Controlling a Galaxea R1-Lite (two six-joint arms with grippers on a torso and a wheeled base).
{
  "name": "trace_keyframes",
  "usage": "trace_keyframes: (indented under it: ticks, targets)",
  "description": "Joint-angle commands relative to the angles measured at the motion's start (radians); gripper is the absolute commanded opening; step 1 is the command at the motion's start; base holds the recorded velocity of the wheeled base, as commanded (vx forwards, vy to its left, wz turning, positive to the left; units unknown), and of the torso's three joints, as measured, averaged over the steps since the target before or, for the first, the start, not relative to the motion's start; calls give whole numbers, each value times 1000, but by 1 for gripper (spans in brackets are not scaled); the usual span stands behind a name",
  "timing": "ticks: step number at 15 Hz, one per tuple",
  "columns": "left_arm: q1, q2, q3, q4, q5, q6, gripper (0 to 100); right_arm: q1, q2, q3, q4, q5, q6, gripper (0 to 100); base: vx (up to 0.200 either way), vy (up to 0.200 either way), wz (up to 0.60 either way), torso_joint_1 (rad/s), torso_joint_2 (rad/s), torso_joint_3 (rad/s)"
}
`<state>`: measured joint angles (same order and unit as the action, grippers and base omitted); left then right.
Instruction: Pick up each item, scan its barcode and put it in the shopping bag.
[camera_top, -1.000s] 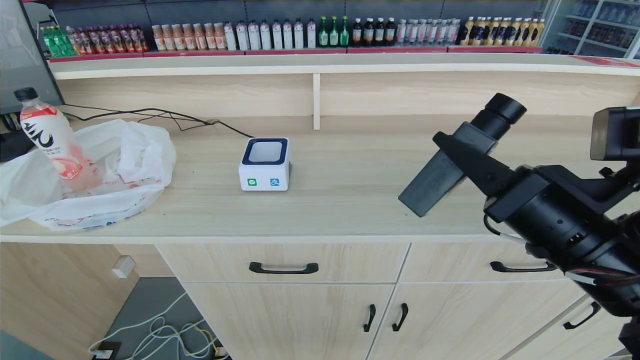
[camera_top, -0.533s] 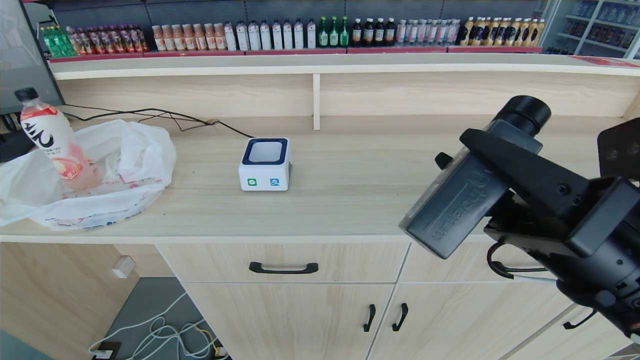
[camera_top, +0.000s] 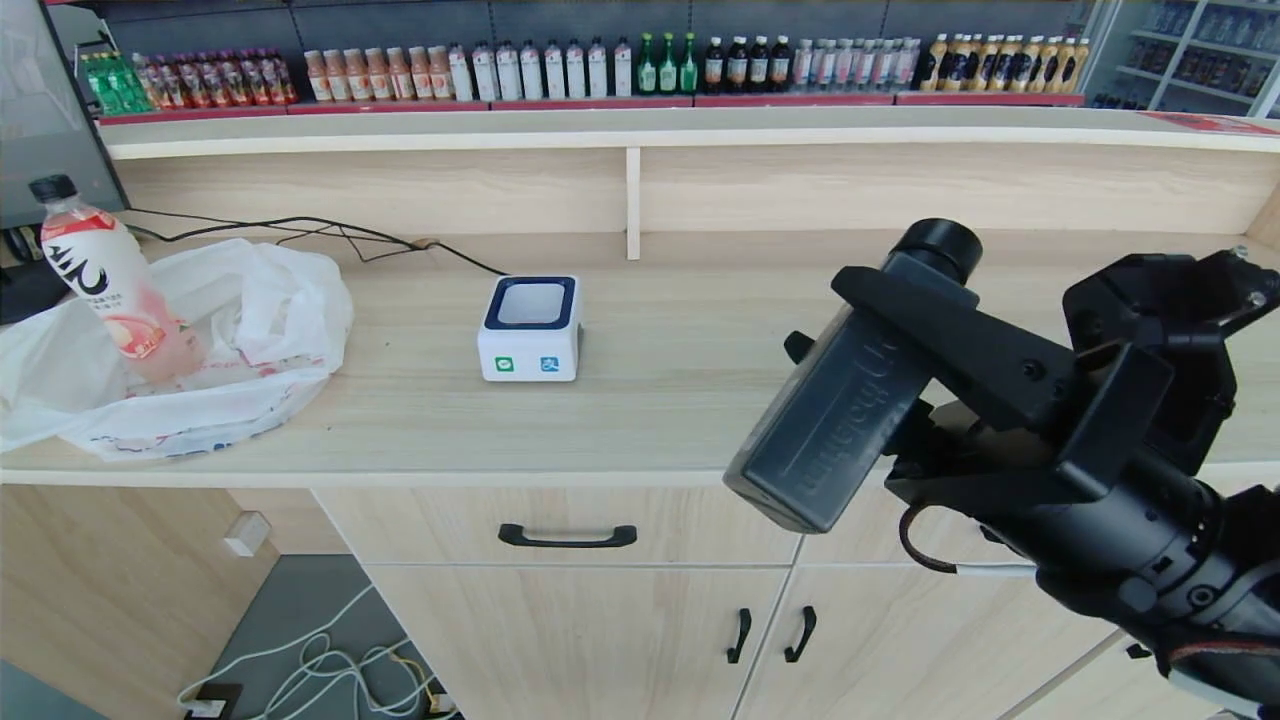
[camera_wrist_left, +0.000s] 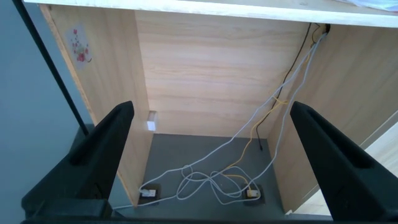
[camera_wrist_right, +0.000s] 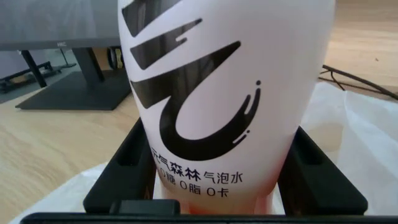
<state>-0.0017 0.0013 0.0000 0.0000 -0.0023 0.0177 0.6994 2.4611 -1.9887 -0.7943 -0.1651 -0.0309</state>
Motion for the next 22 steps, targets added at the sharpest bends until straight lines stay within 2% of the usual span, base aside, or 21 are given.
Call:
trace_keyframes:
  ticks: [1, 14, 15, 22]
  targets:
    - [-1, 0, 0, 0, -1, 1, 100, -18, 59, -11, 9, 1, -1, 0, 0, 0, 0, 0, 0, 0]
    - [-1, 0, 0, 0, -1, 2, 100, -37, 81, -11, 10, 4, 0, 0, 0, 0, 0, 0, 0, 0]
    - [-1, 0, 0, 0, -1, 2, 100, -37, 81, -11, 10, 4, 0, 100, 0, 0, 0, 0, 0, 0]
    - [-1, 0, 0, 0, -1, 2, 100, -27, 55, -11, 0, 6, -4, 100, 0, 0, 0, 0, 0, 0]
